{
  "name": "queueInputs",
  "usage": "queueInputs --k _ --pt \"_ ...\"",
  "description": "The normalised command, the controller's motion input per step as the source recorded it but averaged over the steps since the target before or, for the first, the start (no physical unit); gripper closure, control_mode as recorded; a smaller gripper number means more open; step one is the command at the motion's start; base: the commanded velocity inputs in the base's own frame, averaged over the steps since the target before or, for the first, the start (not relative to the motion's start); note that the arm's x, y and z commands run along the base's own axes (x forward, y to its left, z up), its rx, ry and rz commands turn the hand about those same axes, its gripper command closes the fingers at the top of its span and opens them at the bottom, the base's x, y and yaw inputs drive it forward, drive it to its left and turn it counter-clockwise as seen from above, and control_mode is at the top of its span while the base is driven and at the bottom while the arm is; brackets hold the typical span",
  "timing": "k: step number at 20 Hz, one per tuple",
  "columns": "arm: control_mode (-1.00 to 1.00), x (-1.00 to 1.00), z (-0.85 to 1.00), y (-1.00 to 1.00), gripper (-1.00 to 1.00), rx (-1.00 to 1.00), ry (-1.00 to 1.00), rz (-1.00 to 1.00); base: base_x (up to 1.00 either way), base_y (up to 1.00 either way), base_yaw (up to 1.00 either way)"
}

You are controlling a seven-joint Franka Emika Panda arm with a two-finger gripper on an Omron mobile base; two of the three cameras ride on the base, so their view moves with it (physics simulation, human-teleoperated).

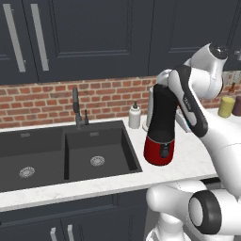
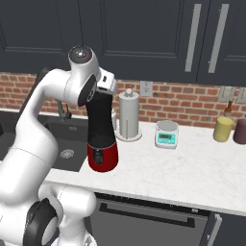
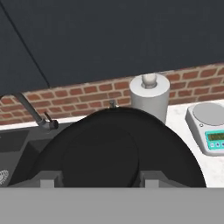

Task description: Close the lid blender by securely placing the lid on top.

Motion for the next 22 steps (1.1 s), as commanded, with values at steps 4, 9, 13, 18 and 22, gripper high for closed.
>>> queueInputs --k 4,9,13,18,22 --pt "-1.0 0.1 -0.07 0.0 1.0 0.0 -0.04 -0.02 0.0 0.0 0.0" --pt "-1.0 0.13 -0.05 0.0 1.0 0.0 -0.04 -0.02 0.0 0.0 0.0" --pt "-1.0 0.14 -0.04 0.0 1.0 0.0 -0.04 -0.02 0.0 0.0 0.0" --pt "-1.0 0.15 -0.03 0.0 1.0 0.0 -0.03 -0.02 0.0 0.0 0.0" --pt "-1.0 0.16 -0.04 0.0 1.0 0.0 -0.02 -0.02 0.0 0.0 0.0"
